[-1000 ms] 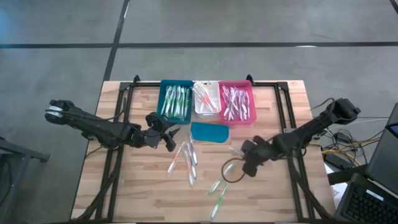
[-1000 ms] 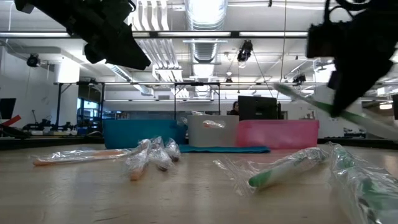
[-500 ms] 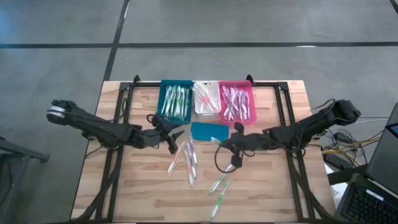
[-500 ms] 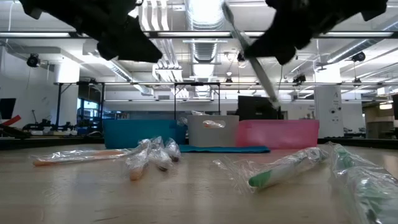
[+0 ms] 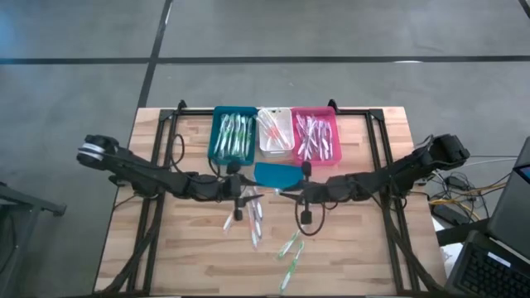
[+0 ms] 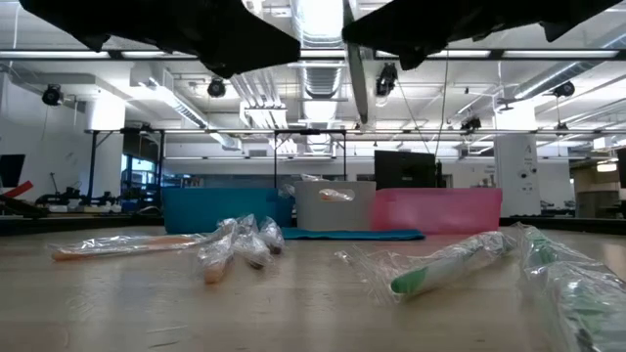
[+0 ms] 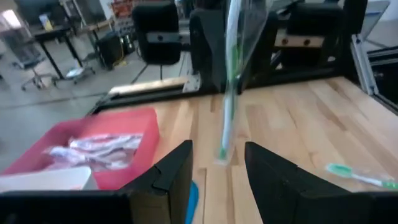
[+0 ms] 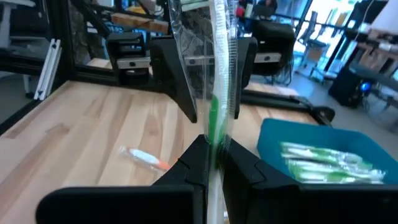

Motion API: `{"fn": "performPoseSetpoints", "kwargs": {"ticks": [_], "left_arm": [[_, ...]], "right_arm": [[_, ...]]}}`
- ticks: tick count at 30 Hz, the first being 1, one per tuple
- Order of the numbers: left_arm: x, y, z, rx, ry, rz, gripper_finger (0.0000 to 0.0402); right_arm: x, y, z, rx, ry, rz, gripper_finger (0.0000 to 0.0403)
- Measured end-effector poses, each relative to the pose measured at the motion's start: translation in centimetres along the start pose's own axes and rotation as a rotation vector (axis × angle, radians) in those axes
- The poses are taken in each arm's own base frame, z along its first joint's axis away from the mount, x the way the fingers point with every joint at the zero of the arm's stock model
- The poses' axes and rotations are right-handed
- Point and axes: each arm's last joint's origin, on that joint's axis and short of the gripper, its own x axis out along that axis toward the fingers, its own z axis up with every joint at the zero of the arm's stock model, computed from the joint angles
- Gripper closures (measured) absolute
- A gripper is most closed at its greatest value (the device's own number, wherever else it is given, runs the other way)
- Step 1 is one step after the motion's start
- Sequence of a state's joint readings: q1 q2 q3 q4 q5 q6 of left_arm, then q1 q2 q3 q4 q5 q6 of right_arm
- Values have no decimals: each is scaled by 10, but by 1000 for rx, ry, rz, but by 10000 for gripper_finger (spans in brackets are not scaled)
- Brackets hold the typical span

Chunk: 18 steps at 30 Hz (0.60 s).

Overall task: Pick & Place Toothbrushes
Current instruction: Put the right green toothbrush into the blue bin

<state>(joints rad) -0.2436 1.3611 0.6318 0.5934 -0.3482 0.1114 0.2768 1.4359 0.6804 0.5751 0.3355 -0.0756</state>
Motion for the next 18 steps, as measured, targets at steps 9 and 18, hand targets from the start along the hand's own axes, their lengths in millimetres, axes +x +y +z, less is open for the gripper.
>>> {"fn": "performPoseSetpoints", "kwargs": {"ticks": [9, 18], "left_arm": [[8, -5, 1, 46, -98, -54, 250], [13, -7, 5, 93, -215, -81, 250]], "right_arm": [[0, 0, 16, -34, -175, 48, 385], [-1, 0, 20, -67, -217, 44, 385]]}}
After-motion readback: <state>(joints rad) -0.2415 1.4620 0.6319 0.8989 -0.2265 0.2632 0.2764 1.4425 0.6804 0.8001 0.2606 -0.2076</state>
